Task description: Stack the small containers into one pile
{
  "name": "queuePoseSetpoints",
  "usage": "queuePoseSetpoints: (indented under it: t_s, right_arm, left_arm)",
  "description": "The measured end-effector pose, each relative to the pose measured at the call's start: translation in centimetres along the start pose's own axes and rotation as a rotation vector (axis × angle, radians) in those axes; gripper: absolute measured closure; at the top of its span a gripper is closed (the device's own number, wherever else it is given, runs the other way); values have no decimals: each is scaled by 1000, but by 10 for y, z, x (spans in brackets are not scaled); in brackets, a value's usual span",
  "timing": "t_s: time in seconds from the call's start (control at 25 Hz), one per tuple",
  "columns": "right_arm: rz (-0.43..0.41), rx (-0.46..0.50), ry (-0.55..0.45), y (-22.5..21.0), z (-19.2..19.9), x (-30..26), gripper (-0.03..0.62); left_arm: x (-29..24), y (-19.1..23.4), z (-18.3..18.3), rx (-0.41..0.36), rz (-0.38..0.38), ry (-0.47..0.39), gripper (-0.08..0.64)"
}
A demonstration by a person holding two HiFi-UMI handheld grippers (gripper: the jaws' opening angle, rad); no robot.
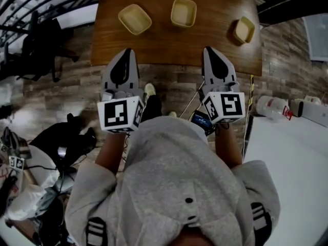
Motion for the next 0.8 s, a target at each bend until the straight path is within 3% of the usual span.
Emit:
queuePoseSetpoints:
  t_s: [0.68,0.8]
  right_arm:
    - [94,-1,-77,-81,-6,87,580]
    - [109,-3,-69,-78,-9,68,580]
  left_arm:
    - [-1,-109,-7,-36,89,-43,549]
    - [-16,-96,-12,-29,106,-43,549]
Point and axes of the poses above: the fingertips, and each gripper's own axes: x backward along the fingers, y to its left, z out of its underside, the point moved 3 cm from there along x, backward along the fingers
